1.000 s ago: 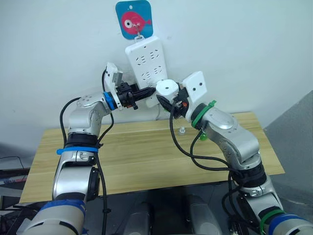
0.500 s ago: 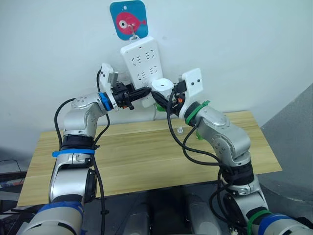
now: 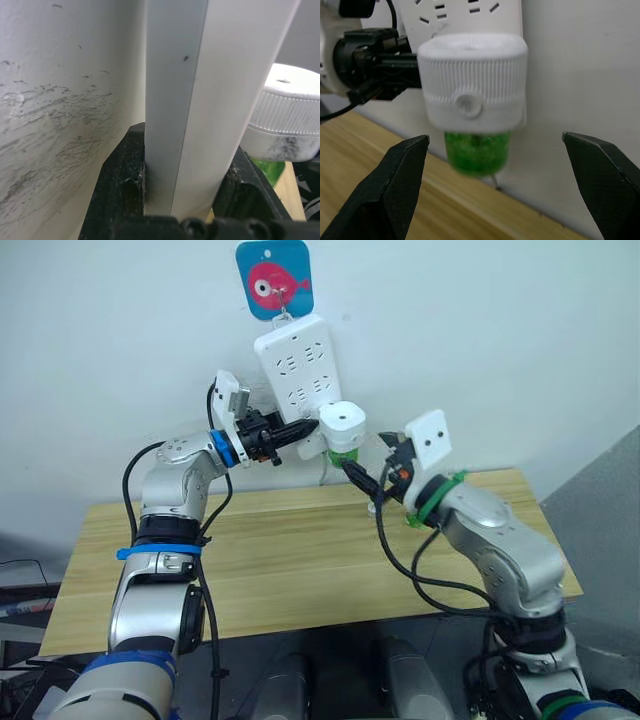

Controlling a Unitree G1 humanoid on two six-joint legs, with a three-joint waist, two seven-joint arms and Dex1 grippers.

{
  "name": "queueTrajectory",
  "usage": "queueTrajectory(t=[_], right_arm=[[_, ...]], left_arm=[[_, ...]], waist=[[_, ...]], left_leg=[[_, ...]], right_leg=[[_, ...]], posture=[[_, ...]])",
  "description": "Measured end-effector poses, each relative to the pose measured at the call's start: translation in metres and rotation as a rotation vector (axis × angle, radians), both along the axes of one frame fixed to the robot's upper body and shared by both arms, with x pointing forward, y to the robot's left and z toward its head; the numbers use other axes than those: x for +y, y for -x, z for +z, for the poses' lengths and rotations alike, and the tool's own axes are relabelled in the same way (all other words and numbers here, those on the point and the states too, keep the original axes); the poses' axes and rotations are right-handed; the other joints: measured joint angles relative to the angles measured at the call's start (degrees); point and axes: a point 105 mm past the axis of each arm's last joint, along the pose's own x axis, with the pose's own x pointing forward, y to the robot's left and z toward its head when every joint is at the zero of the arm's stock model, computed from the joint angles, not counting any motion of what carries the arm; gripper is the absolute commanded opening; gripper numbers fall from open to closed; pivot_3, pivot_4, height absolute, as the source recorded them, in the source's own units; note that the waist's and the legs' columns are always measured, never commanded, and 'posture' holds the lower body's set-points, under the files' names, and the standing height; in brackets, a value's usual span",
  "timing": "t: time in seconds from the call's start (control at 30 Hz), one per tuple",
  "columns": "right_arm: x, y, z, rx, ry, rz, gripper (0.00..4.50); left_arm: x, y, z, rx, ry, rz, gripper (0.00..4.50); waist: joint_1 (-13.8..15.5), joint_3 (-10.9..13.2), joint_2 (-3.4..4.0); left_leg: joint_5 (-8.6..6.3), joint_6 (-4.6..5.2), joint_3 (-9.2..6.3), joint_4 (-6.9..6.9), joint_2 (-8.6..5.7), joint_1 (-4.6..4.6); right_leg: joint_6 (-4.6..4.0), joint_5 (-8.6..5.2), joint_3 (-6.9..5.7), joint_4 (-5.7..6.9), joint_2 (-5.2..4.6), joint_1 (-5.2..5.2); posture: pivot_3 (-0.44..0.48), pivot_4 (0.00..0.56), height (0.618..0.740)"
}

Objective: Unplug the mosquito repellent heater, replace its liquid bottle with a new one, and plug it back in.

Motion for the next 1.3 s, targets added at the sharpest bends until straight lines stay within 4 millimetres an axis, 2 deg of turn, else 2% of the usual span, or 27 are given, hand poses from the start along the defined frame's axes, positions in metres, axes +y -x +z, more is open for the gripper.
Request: queueTrajectory(t=[0.07,0.13,0.23,0.4,0.5,0.6,0.67,0.73,0.83,0.9,1.0,1.3], right_arm=[[-0.004,0.004,-0.002,0.017,-0.003,0.010,4.31],[-0.003,0.006,-0.003,0.031,-0.015,0.034,3.89],[0.003,0.010,-0.002,0.042,-0.035,0.089,2.85],[0.013,0.008,0.000,0.033,-0.059,0.149,1.03],[0.026,0.009,-0.002,0.040,-0.076,0.208,0.06],[0.039,0.008,-0.005,0.052,-0.089,0.266,0.06],[0.048,0.005,-0.010,0.063,-0.093,0.288,0.06],[0.056,0.000,-0.012,0.059,-0.096,0.297,0.06],[0.066,-0.003,-0.012,0.044,-0.098,0.319,0.06],[0.070,-0.006,-0.008,0.023,-0.107,0.319,0.06],[0.072,-0.007,-0.004,0.006,-0.122,0.317,0.06],[0.065,-0.011,-0.006,-0.002,-0.109,0.278,0.06]], left_arm=[[0.002,-0.001,-0.001,-0.005,-0.001,0.009,1.33],[0.003,-0.003,-0.001,-0.017,-0.006,0.017,2.06],[0.008,-0.006,-0.006,-0.013,-0.028,0.047,2.87],[0.040,-0.003,-0.012,-0.016,-0.084,0.139,4.40],[0.054,0.007,-0.020,-0.006,-0.126,0.164,4.50],[0.072,0.024,-0.022,0.012,-0.125,0.208,4.50],[0.075,0.041,-0.022,0.028,-0.118,0.194,4.50],[0.064,0.063,-0.027,0.064,-0.128,0.128,4.50],[0.051,0.086,-0.029,0.115,-0.123,0.062,4.50],[0.042,0.098,-0.023,0.115,-0.121,0.031,4.50],[0.035,0.107,-0.015,0.099,-0.110,0.025,4.50],[0.030,0.112,0.001,0.097,-0.076,0.028,4.50]], waist=[[-0.10,0.00,0.00],[-0.19,0.00,0.00],[-0.23,0.00,0.00],[-0.41,0.00,-0.01],[-0.34,0.00,-0.01],[-0.30,0.00,-0.01],[0.01,0.00,-0.01],[0.36,0.00,-0.01],[1.44,0.00,-0.01],[2.00,0.00,-0.01],[2.76,0.00,-0.01],[2.88,0.00,-0.01]], left_leg=[[-0.01,0.02,0.00,0.01,0.02,0.05],[-0.03,0.05,0.00,0.04,0.02,0.06],[-0.01,0.03,0.01,0.05,0.02,0.05],[-0.01,0.01,0.00,0.00,0.03,0.04],[0.00,0.00,-0.02,-0.01,0.07,0.04],[0.00,0.00,-0.03,-0.02,0.09,0.05],[0.00,0.00,-0.05,-0.04,0.09,0.04],[0.00,-0.01,-0.05,-0.05,0.07,0.05],[0.00,-0.01,-0.11,-0.01,0.07,0.03],[0.01,-0.03,-0.14,0.00,0.06,0.06],[0.02,-0.04,-0.15,0.00,0.05,0.11],[0.04,-0.07,-0.16,-0.02,0.05,0.11]], right_leg=[[0.00,0.00,0.00,0.03,0.04,0.04],[0.00,0.00,0.00,0.03,0.14,0.06],[0.00,0.00,0.00,0.03,0.22,0.06],[0.00,0.00,0.02,0.02,0.22,0.02],[0.00,0.00,0.01,0.01,0.17,0.01],[0.00,0.00,0.05,0.01,0.09,0.00],[0.00,0.00,0.07,0.00,0.04,0.00],[0.00,0.00,0.14,0.01,-0.02,-0.01],[-0.01,0.00,0.14,0.00,-0.04,0.02],[-0.01,0.00,0.10,0.00,-0.07,0.09],[-0.01,0.00,0.09,-0.01,-0.06,0.16],[-0.02,0.00,0.05,-0.01,-0.05,0.16]], posture=[[-0.193,0.221,0.740],[-0.186,0.221,0.740],[-0.175,0.223,0.740],[-0.139,0.223,0.740],[-0.108,0.224,0.740],[-0.085,0.222,0.740],[-0.069,0.223,0.740],[-0.059,0.227,0.740],[-0.046,0.231,0.740],[-0.043,0.233,0.740],[-0.043,0.233,0.740],[-0.046,0.224,0.740]])
